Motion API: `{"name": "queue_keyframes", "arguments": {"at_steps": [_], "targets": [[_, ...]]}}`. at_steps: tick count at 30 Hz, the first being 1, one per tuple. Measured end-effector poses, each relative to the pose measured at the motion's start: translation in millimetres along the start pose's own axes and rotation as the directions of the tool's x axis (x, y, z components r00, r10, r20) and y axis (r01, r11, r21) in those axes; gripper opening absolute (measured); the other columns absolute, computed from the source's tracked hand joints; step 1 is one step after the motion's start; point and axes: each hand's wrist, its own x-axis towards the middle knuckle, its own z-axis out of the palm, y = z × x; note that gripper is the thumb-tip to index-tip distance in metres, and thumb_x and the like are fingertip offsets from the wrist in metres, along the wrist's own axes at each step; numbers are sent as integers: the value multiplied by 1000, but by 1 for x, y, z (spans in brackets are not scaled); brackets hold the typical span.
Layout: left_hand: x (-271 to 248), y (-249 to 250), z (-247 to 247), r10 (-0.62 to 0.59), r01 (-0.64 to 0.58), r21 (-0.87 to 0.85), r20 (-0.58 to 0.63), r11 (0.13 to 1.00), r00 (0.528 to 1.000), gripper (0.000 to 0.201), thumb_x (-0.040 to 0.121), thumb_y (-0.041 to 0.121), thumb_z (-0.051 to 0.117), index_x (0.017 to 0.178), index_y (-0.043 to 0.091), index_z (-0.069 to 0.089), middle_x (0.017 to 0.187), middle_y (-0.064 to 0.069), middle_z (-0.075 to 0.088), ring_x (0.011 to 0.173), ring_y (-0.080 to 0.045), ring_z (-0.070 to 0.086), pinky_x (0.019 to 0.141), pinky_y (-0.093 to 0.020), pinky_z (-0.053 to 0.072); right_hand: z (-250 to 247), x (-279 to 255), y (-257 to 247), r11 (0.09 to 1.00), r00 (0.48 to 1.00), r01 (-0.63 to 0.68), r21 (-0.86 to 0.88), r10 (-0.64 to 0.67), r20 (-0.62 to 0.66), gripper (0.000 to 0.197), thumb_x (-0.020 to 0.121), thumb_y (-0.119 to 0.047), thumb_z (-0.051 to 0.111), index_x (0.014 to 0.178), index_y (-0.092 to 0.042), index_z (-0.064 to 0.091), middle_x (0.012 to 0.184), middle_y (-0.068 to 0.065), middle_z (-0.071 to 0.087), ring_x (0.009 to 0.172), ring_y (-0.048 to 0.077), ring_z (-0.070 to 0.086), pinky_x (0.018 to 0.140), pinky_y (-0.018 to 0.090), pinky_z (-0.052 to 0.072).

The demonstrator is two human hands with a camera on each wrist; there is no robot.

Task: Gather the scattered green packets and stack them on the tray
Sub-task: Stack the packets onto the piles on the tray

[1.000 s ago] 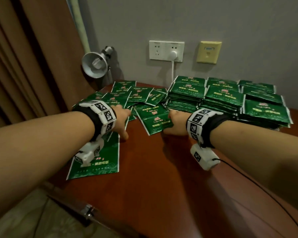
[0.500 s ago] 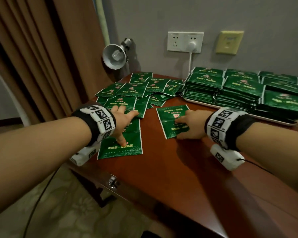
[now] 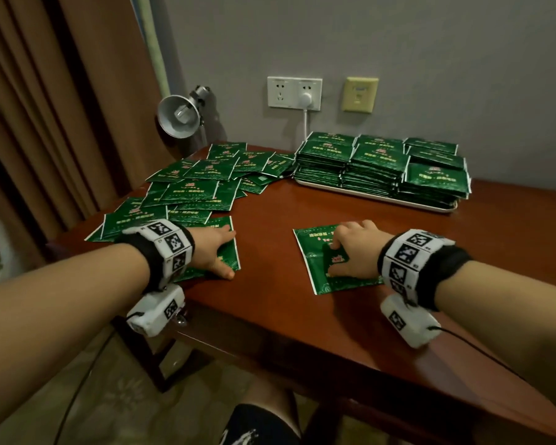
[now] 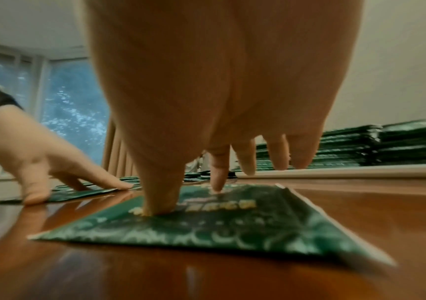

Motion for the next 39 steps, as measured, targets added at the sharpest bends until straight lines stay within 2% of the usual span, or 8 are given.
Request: {"name": "queue_keyframes", "arguments": {"at_steps": [7, 14, 20, 24, 30, 33, 36, 39], "targets": [[-20, 45, 10, 181, -181, 16, -42, 983, 983, 99, 83, 54, 66, 156, 20, 8, 160, 0, 20, 143, -22, 27, 115, -32, 26, 2, -10, 4, 997, 996, 41, -65, -35, 77, 96, 78, -74, 55, 153, -27, 20, 153, 1, 33, 133, 26, 42, 105, 42, 42], [-25, 92, 14, 360, -396, -185, -198, 899, 912, 77, 93, 37, 60, 155, 30, 15, 159, 5, 23, 142, -14, 29, 107, -20, 26, 2, -27, 11, 983, 996, -18, -184, 34, 81, 94, 68, -83, 55, 144, -32, 36, 132, 5, 46, 121, 28, 48, 89, 40, 48], [-14, 78, 28, 214, -227, -104, -117, 968, 970, 120, 69, 66, 71, 155, 25, -3, 163, -2, -2, 149, -23, 0, 119, -41, 9, 2, -33, 14, 988, 997, -36, -149, 46, 61, 101, 65, -77, 66, 137, -15, 34, 134, 5, 44, 122, 27, 44, 95, 42, 45], [-11, 72, 29, 209, -224, -56, -200, 973, 957, 118, 66, 73, 67, 155, 19, 10, 161, 1, 13, 146, -19, 12, 119, -38, 17, 0, -29, 12, 998, 996, -17, -58, 21, 81, 110, 63, -72, 73, 145, -13, 28, 139, 5, 46, 120, 26, 52, 95, 41, 49], [-15, 74, 27, 256, -235, 101, -401, 967, 880, 76, 67, 77, 62, 124, 27, 55, 114, 8, 59, 106, -14, 53, 89, -36, 49, 0, -28, 9, 995, 999, -29, -99, 32, 31, 90, 63, -73, 71, 128, -15, 48, 122, 5, 51, 111, 26, 51, 90, 40, 49], [-21, 76, 20, 294, -247, 162, -440, 955, 848, 48, 76, 71, 59, 99, 28, 62, 89, 10, 64, 83, -11, 60, 68, -31, 52, -1, -32, 12, 999, 1000, -14, -33, 14, 1, 78, 68, -66, 73, 120, -13, 48, 109, 3, 56, 94, 23, 58, 81, 38, 54], [-26, 72, 6, 259, -263, 64, -505, 963, 823, 40, 82, 66, 56, 85, 27, 65, 75, 8, 64, 70, -9, 61, 63, -31, 54, -4, -33, 15, 1000, 996, 19, -10, -20, -92, 66, 75, -58, 73, 118, -16, 46, 89, -3, 58, 79, 18, 59, 67, 34, 54], [-23, 64, -6, 176, -267, -72, -582, 961, 794, 41, 84, 63, 56, 69, 25, 60, 65, 4, 61, 64, -13, 59, 59, -32, 51, -2, -35, 15, 999, 999, 29, -44, -31, -33, 64, 78, -59, 69, 126, -22, 48, 94, -6, 56, 86, 18, 58, 67, 31, 51]]}}
